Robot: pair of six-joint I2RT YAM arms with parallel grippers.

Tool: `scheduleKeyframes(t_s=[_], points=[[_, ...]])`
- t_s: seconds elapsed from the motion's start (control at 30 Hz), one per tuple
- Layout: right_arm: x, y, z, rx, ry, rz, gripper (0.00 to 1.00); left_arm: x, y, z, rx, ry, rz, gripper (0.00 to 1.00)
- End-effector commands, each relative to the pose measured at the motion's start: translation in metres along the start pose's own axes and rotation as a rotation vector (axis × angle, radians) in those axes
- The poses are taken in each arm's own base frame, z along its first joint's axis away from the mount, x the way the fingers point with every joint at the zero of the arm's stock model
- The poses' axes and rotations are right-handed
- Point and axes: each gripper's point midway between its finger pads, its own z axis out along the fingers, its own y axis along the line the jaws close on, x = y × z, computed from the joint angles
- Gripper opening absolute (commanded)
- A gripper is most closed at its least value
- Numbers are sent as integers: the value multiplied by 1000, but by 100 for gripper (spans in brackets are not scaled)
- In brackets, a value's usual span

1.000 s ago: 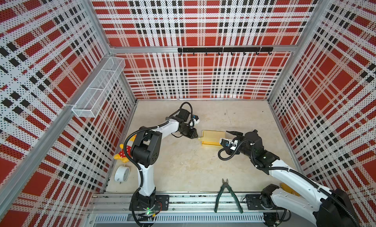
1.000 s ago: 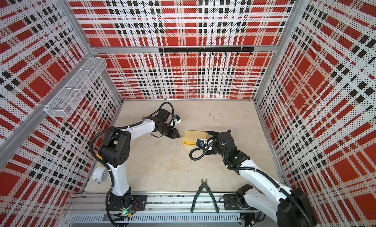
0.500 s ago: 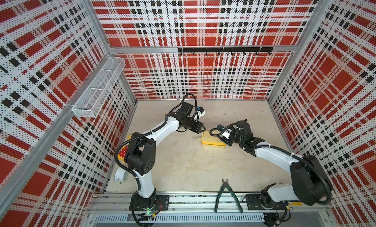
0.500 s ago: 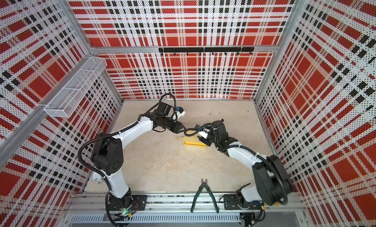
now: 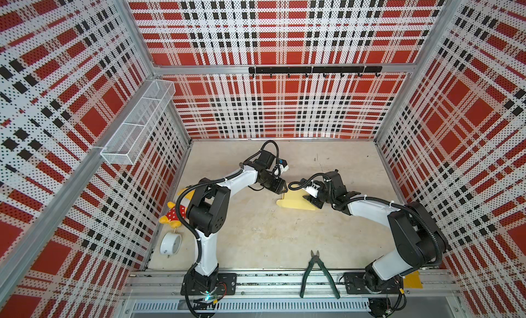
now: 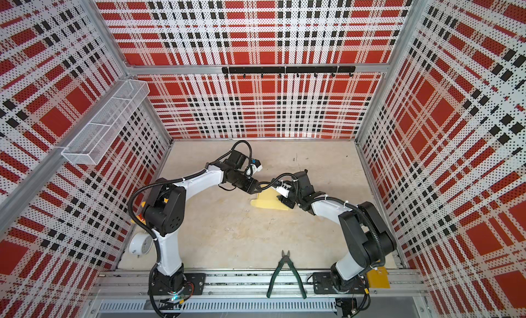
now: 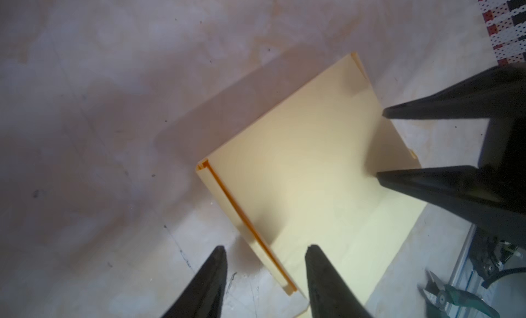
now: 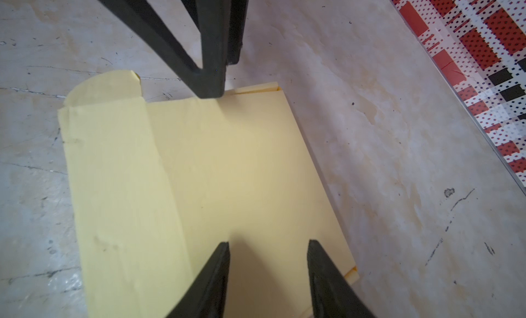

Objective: Assemble paper box
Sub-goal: Rotate the paper box at the center of the table.

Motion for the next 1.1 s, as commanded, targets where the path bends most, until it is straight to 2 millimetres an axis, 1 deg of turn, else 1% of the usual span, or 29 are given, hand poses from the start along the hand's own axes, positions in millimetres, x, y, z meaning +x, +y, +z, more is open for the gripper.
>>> scheduleKeyframes(t_s=[0.0, 0.13, 0.23, 0.33, 0.43, 0.53, 0.6, 0.67, 0.8, 0.9, 1.0, 1.07], points=[[-7, -3, 1, 7, -8, -19, 48, 14, -2, 9, -6, 34, -4, 50], [-4, 5, 4, -6, 11, -35, 48, 23, 5, 15, -22, 46, -19, 51], [-2, 6, 6, -4, 28, -40, 48, 30, 12, 23, -32, 76, -25, 51], [-5, 5, 3, 3, 26, -28, 48, 39, 13, 32, -14, 108, -26, 49], [-12, 0, -6, 30, 18, -29, 48, 42, 14, 31, -2, 114, -27, 44], [-15, -19, -15, 84, 3, 6, 48, 40, 16, 25, 9, 105, -27, 39], [-10, -27, -15, 98, 42, 13, 47, 40, 20, 23, 7, 102, -28, 36], [-2, -29, -11, 93, 87, 22, 46, 39, 22, 20, 6, 99, -25, 33], [16, -17, -5, 36, 167, 26, 45, 38, 28, 16, -6, 100, -9, 32], [26, -2, -8, -4, 202, 13, 45, 34, 26, 12, -4, 95, 22, 30], [28, 11, -14, -17, 211, -17, 45, 31, 28, 12, -11, 102, 41, 29], [21, 17, -21, -15, 195, -46, 45, 33, 30, 14, -8, 116, 44, 28]])
